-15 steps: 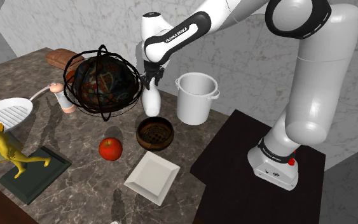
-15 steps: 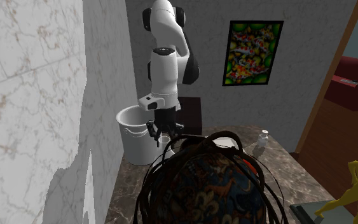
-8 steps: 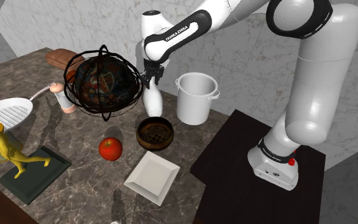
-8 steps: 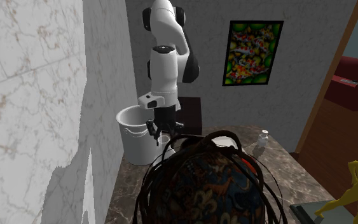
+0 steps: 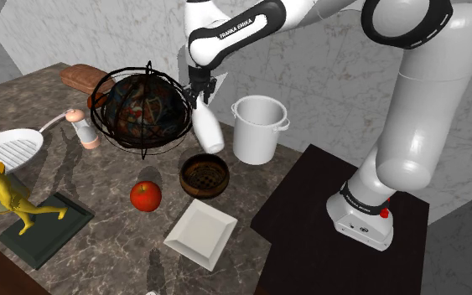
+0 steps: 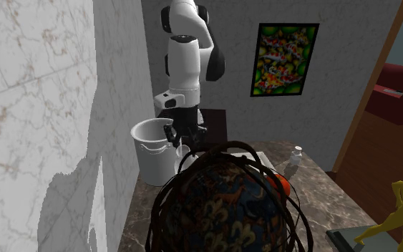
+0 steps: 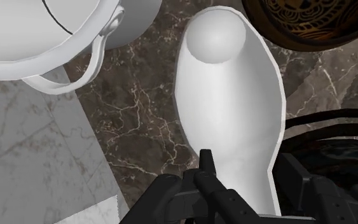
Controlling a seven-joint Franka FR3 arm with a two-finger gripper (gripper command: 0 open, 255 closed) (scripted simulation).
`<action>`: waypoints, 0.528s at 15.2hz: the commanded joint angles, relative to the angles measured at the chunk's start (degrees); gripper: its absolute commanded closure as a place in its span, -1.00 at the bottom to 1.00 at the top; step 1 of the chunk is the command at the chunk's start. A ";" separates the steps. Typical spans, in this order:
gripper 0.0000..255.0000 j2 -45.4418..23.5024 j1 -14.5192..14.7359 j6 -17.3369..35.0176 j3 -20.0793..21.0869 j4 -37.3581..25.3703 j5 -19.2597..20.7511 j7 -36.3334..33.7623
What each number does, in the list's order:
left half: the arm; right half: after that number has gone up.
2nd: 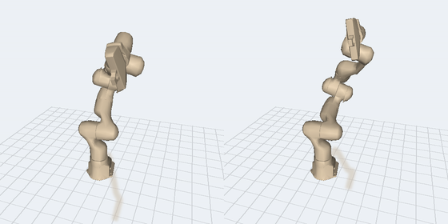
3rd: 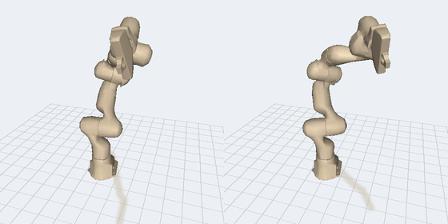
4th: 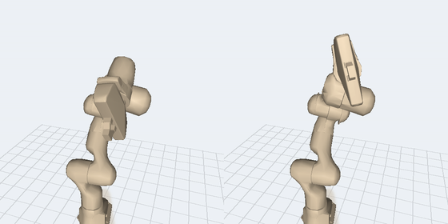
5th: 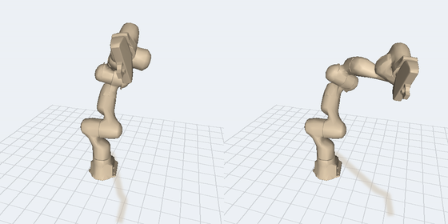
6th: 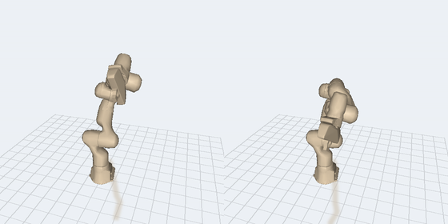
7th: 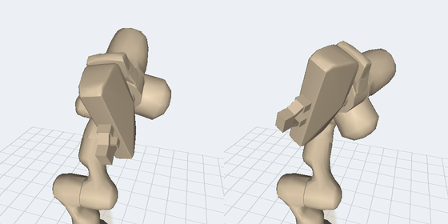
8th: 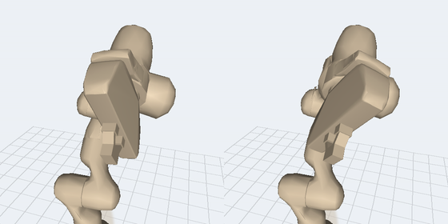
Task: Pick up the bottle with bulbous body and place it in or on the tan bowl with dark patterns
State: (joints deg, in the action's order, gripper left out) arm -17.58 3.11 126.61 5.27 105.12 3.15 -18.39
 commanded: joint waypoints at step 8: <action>1.00 2.62 -0.07 -6.15 0.15 -3.65 -0.45 0.38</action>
State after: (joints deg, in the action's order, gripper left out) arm -15.38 3.04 121.27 5.39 101.90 2.77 -18.05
